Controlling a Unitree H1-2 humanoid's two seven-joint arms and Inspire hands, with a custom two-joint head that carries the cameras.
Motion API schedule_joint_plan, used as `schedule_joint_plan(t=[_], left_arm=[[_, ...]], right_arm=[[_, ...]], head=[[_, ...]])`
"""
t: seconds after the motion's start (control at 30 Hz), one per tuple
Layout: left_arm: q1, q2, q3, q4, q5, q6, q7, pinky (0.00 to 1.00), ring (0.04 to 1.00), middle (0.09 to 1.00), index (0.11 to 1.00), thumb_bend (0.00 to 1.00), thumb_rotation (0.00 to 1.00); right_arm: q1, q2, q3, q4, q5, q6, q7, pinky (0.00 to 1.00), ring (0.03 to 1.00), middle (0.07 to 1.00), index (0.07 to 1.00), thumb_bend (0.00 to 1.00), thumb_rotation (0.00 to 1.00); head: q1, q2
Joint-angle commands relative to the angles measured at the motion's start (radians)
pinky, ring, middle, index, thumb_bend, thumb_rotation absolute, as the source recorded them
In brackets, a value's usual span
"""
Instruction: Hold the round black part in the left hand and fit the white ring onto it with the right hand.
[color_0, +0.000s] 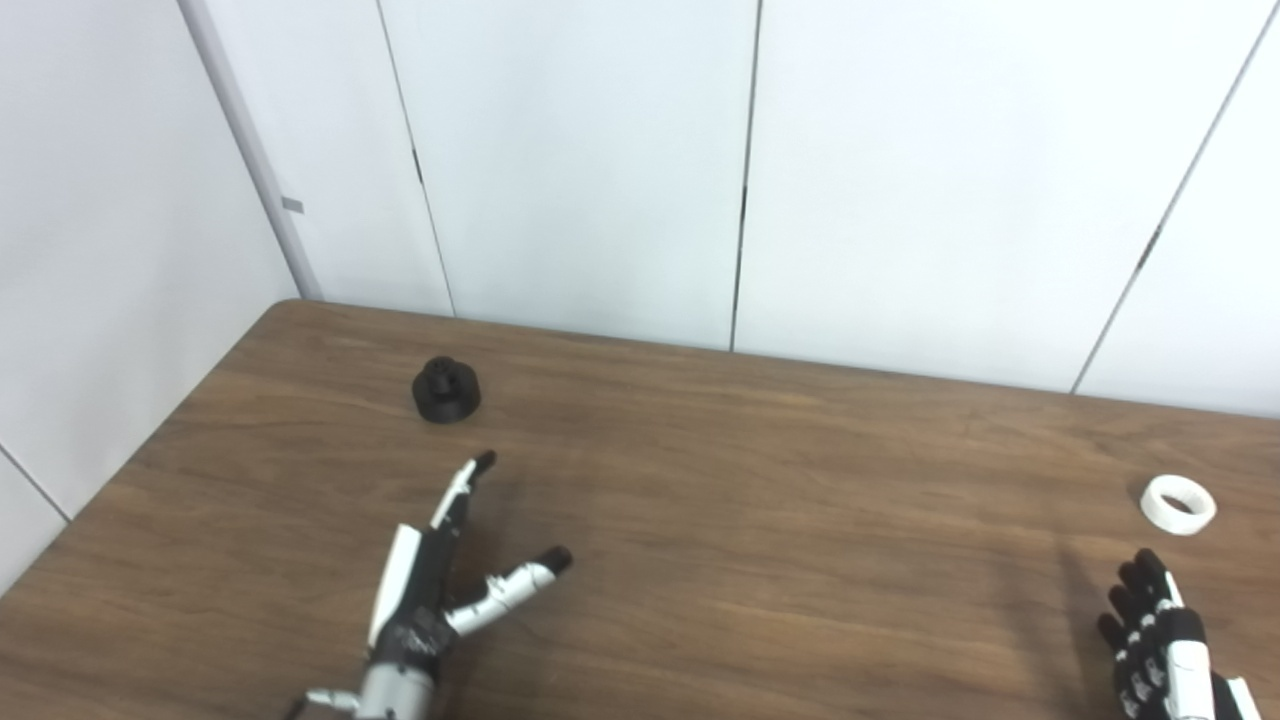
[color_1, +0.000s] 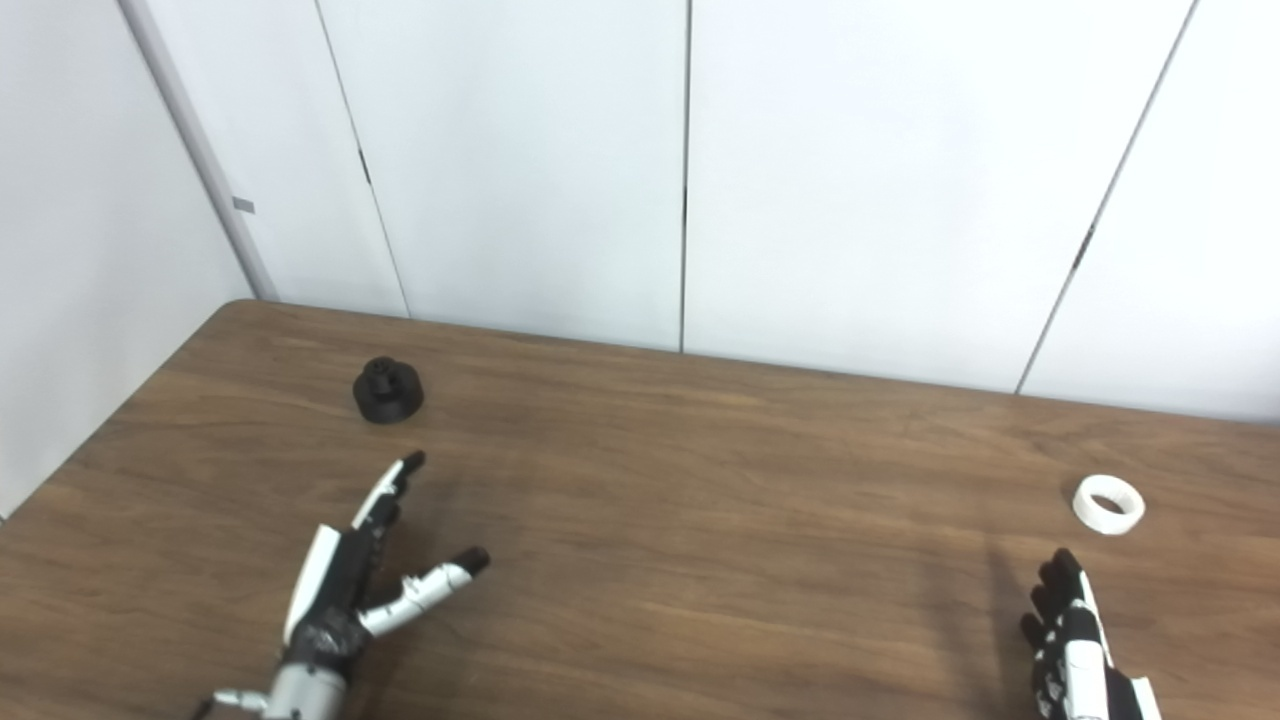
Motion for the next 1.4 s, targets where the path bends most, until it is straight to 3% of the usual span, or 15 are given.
schedule_joint_plan(t=[0.0,0.27,0.7,0.93,1.17,1.37], left_arm=[[-0.056,0.043,0.024,-0.043,0.040,0.022,0.016,1.00,1.000,1.000,0.950,0.98,0.37],[-0.125,0.127,0.076,-0.023,0.051,0.103,0.001,1.00,1.000,1.000,0.935,0.98,0.34],[-0.237,0.225,0.123,0.181,0.120,0.108,0.089,1.00,1.000,0.994,0.893,0.98,0.32],[-0.329,0.291,0.091,0.337,0.188,0.129,0.115,1.00,1.000,1.000,0.890,0.98,0.34],[-0.419,0.313,0.054,0.436,0.179,0.148,0.113,1.00,1.000,0.999,0.863,1.00,0.35],[-0.499,0.342,-0.012,0.534,0.206,0.176,0.102,1.00,1.000,1.000,0.857,1.00,0.38]], right_arm=[[0.013,-0.012,0.000,-0.013,0.000,-0.006,-0.004,1.00,1.000,1.000,1.000,0.54,1.00],[0.013,-0.006,0.002,-0.016,-0.011,-0.001,-0.013,1.00,1.000,0.997,1.000,0.55,1.00],[0.008,-0.001,0.010,-0.007,-0.002,-0.015,-0.013,1.00,1.000,1.000,1.000,0.51,1.00],[0.008,0.001,0.011,-0.009,-0.021,-0.013,-0.028,1.00,1.000,0.988,1.000,0.51,1.00],[0.015,0.001,0.013,-0.019,-0.014,-0.011,-0.029,1.00,1.000,0.991,1.000,0.47,1.00],[0.022,0.000,0.012,-0.027,-0.015,-0.006,-0.031,1.00,1.000,0.992,1.000,0.49,1.00]], head=[[0.000,0.001],[0.002,0.007],[-0.008,0.007],[-0.011,0.011],[-0.013,0.015],[-0.016,0.019]])
